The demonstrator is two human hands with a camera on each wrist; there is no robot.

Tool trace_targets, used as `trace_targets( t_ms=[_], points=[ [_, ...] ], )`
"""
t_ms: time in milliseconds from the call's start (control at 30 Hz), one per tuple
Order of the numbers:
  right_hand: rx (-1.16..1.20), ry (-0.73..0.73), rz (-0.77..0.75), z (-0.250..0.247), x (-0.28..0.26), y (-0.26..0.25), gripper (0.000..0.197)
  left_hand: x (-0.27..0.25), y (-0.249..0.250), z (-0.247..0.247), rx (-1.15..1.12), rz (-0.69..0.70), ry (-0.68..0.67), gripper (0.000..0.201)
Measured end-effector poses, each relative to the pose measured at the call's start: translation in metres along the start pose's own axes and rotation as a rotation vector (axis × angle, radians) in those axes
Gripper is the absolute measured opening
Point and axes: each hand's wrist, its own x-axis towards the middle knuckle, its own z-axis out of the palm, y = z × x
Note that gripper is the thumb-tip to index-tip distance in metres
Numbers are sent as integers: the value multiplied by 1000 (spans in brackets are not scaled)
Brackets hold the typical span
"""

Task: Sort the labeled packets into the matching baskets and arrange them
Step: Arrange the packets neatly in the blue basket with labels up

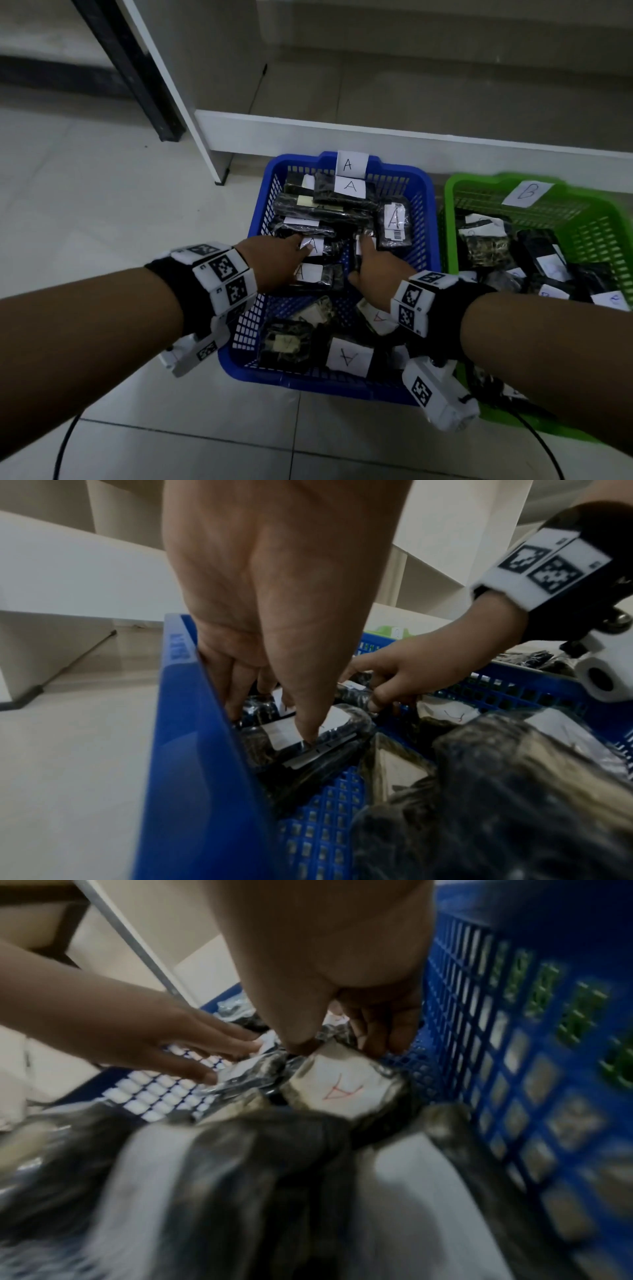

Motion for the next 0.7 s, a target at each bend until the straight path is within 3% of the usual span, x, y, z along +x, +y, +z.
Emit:
trace_targets(
  t_ms=[167,300,400,533,633,700],
  points=[
    [-34,17,-29,-7,-18,-7,64,1,1,-2,28,-6,-8,63],
    [-95,126,-57,-8,-25,-7,50,1,0,-1,39,0,-10,64],
    [-80,16,-69,-3,-17,1,55,0,0,-2,49,0,-7,64],
    [-56,-125,-90,3,-6,10,76,-1,2,-3,71,-2,0,65],
    [76,-122,-93,-1,-6,12,79,0,4,-3,79,-13,25,61],
    [78,-79,-103,-3,-8,15,70,0,5,-1,96,-16,59,57]
  ],
)
